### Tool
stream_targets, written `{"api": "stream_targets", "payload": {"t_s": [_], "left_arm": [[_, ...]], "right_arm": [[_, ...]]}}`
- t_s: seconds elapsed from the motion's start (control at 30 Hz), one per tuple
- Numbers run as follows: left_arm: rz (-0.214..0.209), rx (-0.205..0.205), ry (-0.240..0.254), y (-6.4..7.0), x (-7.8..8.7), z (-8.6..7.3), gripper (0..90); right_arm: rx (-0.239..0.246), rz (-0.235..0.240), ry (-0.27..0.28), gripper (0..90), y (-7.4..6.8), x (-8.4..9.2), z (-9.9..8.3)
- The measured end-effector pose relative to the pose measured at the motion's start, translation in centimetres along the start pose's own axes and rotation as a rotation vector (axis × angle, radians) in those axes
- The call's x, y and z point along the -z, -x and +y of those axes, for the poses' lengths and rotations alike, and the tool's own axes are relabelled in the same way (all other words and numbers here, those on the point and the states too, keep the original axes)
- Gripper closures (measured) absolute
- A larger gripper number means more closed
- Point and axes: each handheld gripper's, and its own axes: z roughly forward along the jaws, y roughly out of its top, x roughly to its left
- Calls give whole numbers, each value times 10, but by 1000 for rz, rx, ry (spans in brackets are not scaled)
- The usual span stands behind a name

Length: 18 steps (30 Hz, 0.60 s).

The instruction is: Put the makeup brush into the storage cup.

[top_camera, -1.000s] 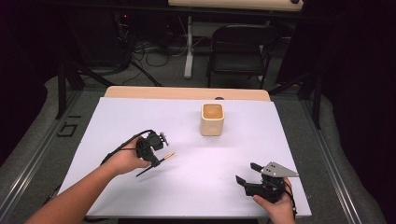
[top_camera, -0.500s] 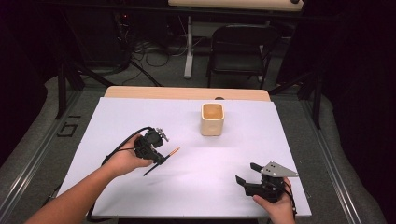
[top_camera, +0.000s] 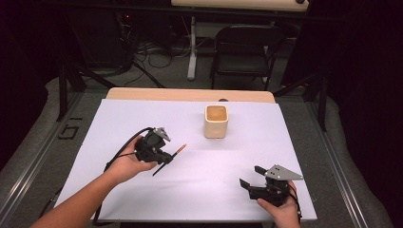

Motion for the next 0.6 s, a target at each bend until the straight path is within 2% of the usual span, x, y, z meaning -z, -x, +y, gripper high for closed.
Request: {"api": "stream_targets", "payload": {"t_s": [0.33,0.37,0.43,0.5,0.6], "left_arm": [[11,1,26,2,-1,-2,837],[13,-2,29,2,-1,-2,837],[13,5,47,3,-1,-3,837],[14,11,70,4,-2,-4,837],[14,12,114,8,-3,-7,837]], "right_arm": [[0,0,0,220,0,-1,0],[3,-2,-20,220,0,0,0],[2,1,-3,220,0,-1,0],[6,0,-23,220,0,0,0],[6,6,-5,220,-1,-2,0]]}}
